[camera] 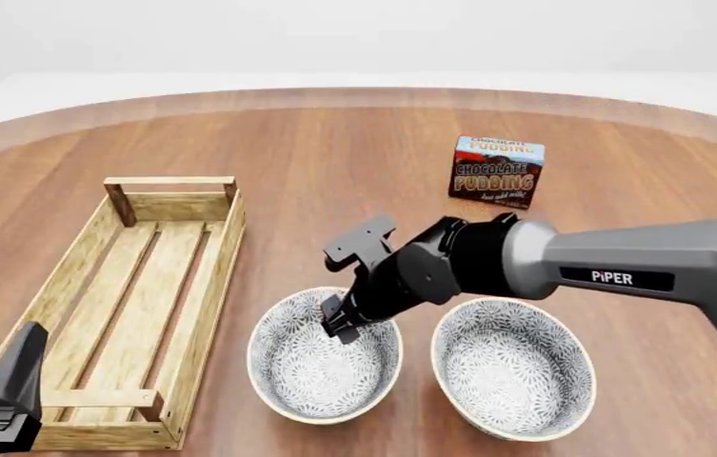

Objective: Stack the left bowl on the right bowl and place them in the tray.

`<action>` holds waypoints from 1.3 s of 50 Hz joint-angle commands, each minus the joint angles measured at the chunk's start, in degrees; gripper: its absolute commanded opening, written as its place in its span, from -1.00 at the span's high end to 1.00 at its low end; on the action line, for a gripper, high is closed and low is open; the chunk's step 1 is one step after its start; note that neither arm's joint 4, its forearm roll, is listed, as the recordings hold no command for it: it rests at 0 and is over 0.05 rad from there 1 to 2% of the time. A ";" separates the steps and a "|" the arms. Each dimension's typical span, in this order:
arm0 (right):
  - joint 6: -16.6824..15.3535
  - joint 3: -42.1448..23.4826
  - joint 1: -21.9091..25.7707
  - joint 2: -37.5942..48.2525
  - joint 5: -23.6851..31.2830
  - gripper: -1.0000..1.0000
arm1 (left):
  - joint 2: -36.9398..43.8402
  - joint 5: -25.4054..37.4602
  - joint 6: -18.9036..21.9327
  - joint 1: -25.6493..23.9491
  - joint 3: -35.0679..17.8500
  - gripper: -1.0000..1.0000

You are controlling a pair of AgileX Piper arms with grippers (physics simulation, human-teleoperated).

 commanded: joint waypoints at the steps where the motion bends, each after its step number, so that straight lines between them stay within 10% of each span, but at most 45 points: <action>1: 0.02 0.06 -0.43 0.83 -0.61 -1.00 | 0.00 0.00 0.00 0.00 0.00 -1.00; 10: 1.80 1.27 1.02 3.22 -2.78 -1.00 | 0.00 0.00 0.00 0.00 0.00 -1.00; 11: -2.86 -1.45 0.47 -4.86 3.81 1.00 | 0.00 0.00 0.00 0.00 0.00 -1.00; 46: -8.55 -6.38 -3.39 -14.80 10.79 1.00 | 0.00 0.00 0.00 0.00 0.00 -1.00; 65: -6.37 2.84 -7.41 -30.91 10.72 1.00 | 0.00 0.00 0.00 0.00 0.00 -1.00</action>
